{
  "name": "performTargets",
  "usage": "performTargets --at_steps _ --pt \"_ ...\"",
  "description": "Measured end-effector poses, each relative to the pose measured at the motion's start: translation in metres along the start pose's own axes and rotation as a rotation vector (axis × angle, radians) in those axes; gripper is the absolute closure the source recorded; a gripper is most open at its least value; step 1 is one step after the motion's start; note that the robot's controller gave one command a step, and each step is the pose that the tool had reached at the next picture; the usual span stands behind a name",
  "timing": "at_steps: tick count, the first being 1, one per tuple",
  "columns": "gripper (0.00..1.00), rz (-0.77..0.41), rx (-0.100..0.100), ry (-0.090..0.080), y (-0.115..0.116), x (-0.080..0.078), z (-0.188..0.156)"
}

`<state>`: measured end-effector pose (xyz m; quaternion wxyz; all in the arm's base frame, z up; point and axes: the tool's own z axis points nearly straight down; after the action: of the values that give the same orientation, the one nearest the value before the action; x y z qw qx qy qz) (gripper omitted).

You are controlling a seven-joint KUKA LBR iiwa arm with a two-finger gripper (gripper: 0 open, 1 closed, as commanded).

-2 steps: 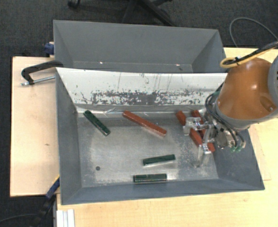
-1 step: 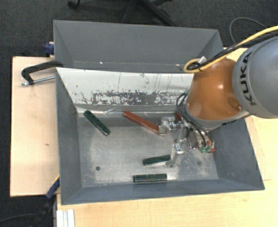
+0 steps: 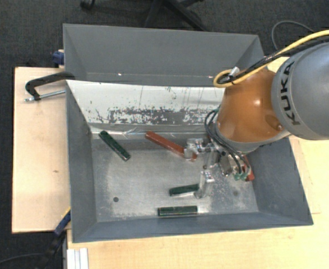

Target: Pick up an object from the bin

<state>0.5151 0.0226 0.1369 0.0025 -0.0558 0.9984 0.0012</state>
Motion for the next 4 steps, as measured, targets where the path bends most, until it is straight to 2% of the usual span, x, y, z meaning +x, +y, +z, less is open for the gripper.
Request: performTargets --at_steps 1,2,4 --pt "0.0 0.139 0.001 0.001 -0.01 0.012 0.047" --pt "1.0 0.197 0.001 0.005 -0.004 0.017 0.066" --pt "1.0 0.197 0.001 0.01 -0.004 0.019 0.061"
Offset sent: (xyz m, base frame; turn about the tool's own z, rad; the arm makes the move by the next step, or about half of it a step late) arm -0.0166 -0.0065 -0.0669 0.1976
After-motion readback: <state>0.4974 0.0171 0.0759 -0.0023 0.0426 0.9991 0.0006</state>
